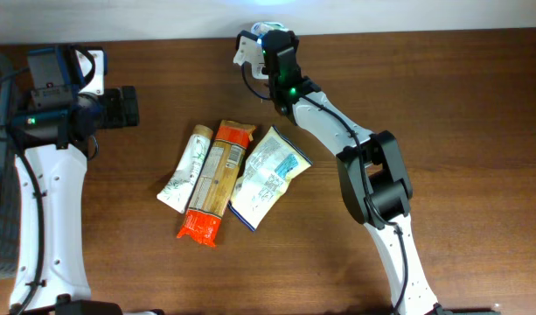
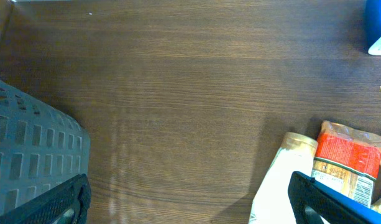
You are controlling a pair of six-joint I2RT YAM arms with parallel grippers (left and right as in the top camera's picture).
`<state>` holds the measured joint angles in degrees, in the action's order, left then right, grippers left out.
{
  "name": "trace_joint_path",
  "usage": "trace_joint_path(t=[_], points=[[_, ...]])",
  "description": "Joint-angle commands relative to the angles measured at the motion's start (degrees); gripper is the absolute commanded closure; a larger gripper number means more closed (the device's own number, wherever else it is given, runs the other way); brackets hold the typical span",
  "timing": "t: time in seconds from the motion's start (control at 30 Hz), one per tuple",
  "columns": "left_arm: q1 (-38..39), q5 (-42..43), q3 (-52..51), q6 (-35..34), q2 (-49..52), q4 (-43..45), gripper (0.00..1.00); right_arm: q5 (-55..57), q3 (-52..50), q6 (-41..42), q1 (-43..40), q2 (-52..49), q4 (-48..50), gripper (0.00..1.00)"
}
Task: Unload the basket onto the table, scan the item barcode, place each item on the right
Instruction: 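Move the tissue pack right and set it down on the table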
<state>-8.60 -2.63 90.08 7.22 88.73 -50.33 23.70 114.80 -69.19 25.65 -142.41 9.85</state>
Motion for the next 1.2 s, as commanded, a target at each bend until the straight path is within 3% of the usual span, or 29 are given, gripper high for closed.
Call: trace_joint_path(t=[0.0, 0.17, 0.23, 0.3, 0.43, 0.53, 0.6, 0.77, 0.93, 0.97, 1.0, 1.07, 1.13, 1.17], points=[[-0.2, -0.3, -0.2, -0.5, 0.1, 0.1, 0.01, 4.0, 0.2, 5.8, 1.1, 1.0, -1.0, 0.96], [-0.2, -0.4, -0.2, -0.5, 0.1, 0.1, 0.01, 3.4, 0.2, 25.4, 1.3, 9.9, -12.3, 0.96], [-0.2, -0.3, -0.2, -0.5, 0.1, 0.1, 0.01, 0.8, 0.2, 38.4, 1.3, 16.2, -23.2, 0.96], [-0.2, -0.3, -0.2, -0.5, 0.1, 0.1, 0.01, 0.5, 0.2, 58.1, 0.6, 23.5, -38.1, 0.96], [-0.2, -0.3, -0.2, -0.5, 0.1, 0.1, 0.01, -1.3, 0.2, 75.9, -3.5, 32.3, -65.5, 0.96], [-0.2, -0.4, -0.2, -0.5, 0.1, 0.1, 0.01, -8.0, 0.0, 79.2, -10.4, 33.0, -78.4, 0.96], [-0.2, -0.4, -0.2, -0.5, 0.1, 0.1, 0.01, -18.4, -2.5, 79.1, -18.7, 32.3, -83.5, 0.96], [-0.2, -0.4, -0.2, -0.5, 0.1, 0.1, 0.01, -23.3, -16.7, 79.2, -31.5, 32.3, -80.1, 0.96], [-0.2, -0.3, -0.2, -0.5, 0.1, 0.1, 0.01, -24.2, -32.0, 81.7, -38.0, 32.3, -71.6, 0.95], [-0.2, -0.3, -0.2, -0.5, 0.1, 0.1, 0.01, -24.8, -33.0, 81.7, -38.5, 32.3, -71.1, 0.89], [-0.2, -0.3, -0.2, -0.5, 0.1, 0.1, 0.01, -24.8, -33.2, 81.7, -38.9, 32.3, -71.1, 0.66], [-0.2, -0.3, -0.2, -0.5, 0.1, 0.1, 0.01, -24.8, -32.1, 81.7, -39.3, 32.3, -71.6, 0.41], [-0.2, -0.3, -0.2, -0.5, 0.1, 0.1, 0.01, -25.0, -28.0, 79.3, -39.1, 32.3, -74.7, 0.28], [-0.2, -0.3, -0.2, -0.5, 0.1, 0.1, 0.01, -25.3, -26.1, 78.8, -39.0, 32.3, -76.0, 0.26]])
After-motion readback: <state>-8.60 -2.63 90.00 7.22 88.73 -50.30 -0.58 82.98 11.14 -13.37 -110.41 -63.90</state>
